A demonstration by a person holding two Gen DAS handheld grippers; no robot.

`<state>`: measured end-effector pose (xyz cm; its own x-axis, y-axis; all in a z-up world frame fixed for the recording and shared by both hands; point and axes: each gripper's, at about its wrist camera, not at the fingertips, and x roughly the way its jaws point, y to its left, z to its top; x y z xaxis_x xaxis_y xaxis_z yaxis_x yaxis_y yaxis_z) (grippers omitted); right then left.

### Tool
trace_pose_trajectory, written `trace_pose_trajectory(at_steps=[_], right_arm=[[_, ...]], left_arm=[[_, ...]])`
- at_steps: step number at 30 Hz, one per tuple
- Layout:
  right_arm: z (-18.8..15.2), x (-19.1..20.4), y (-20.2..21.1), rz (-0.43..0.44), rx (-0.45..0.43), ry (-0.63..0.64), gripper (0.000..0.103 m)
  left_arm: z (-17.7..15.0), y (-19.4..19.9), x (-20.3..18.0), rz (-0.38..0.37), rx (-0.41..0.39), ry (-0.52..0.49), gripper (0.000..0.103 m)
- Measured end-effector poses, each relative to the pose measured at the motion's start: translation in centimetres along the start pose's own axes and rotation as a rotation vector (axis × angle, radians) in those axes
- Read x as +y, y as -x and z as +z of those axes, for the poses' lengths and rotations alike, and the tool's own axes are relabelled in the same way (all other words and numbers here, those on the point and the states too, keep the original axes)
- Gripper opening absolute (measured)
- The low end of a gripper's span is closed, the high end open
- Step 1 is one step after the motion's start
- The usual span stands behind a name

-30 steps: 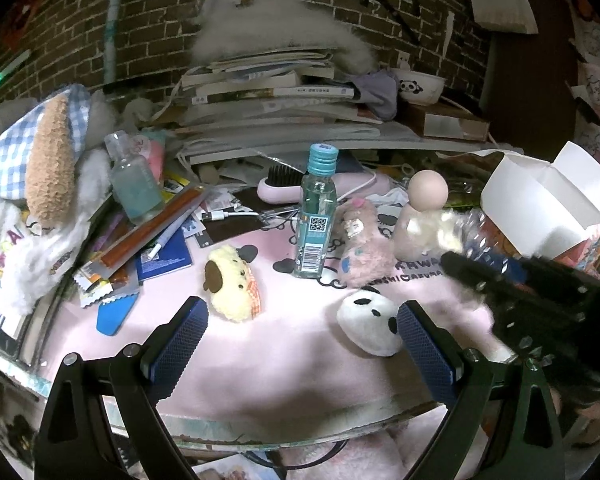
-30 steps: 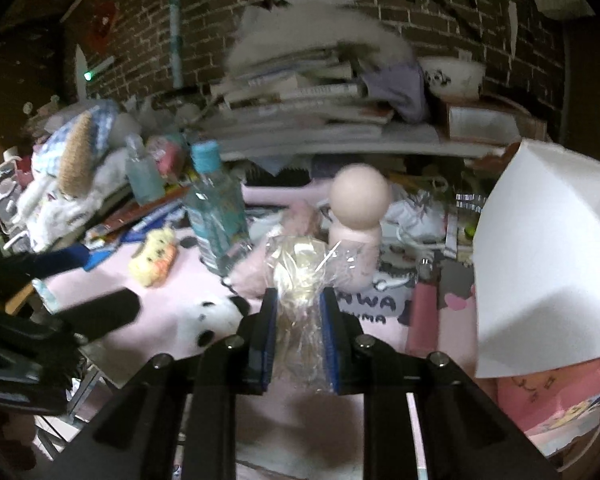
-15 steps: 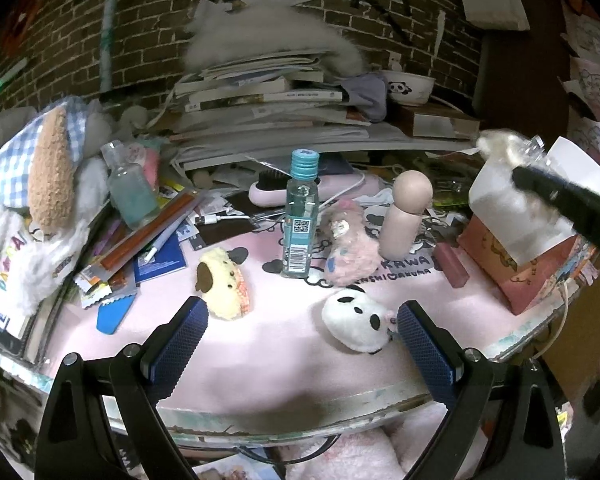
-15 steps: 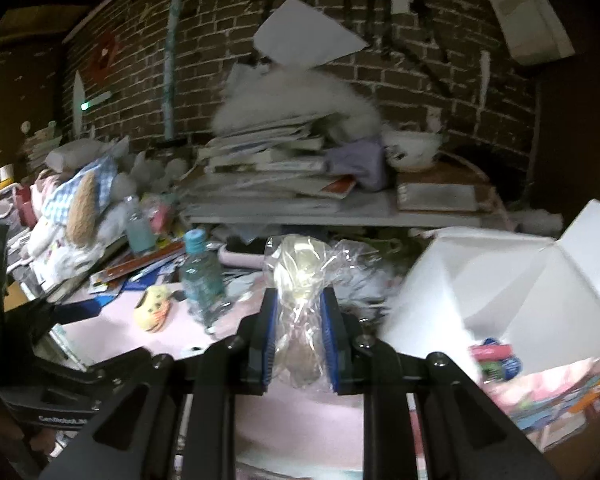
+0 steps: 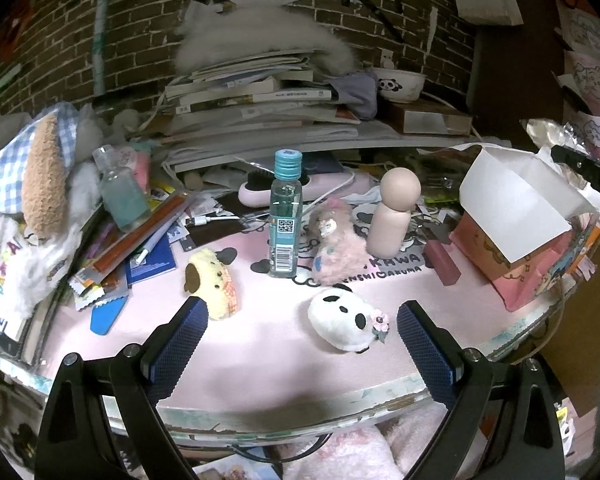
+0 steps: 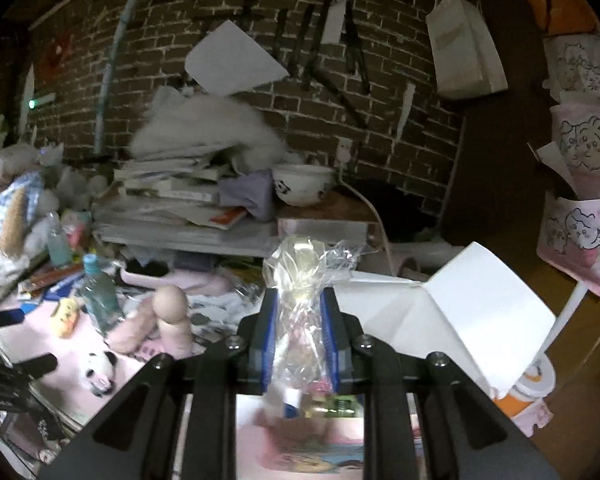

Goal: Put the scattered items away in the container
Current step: 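Carry the clear plastic bag into the white box, open right gripper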

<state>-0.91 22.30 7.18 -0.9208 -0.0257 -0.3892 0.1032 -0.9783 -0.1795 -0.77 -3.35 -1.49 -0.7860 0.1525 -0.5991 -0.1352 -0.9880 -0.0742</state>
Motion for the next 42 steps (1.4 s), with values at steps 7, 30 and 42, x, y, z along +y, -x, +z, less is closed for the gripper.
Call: trace_pose_trajectory(at_steps=[7, 30, 42], right_arm=[[0.8, -2.0, -2.0, 0.022, 0.141, 0.054, 0.018], [0.9, -2.6, -11.4, 0.150, 0.691, 0.280, 0.018], [-0.9, -1.8, -12.9, 0.156, 0.778, 0.345, 0.022]], left_arm=[[0.1, -0.3, -0.4, -0.004, 0.006, -0.010, 0.095], [0.0, -0.7, -0.5, -0.004, 0.017, -0.008, 0.095], [0.0, -1.2, -0.2, -0.007, 0.031, -0.006, 0.095]])
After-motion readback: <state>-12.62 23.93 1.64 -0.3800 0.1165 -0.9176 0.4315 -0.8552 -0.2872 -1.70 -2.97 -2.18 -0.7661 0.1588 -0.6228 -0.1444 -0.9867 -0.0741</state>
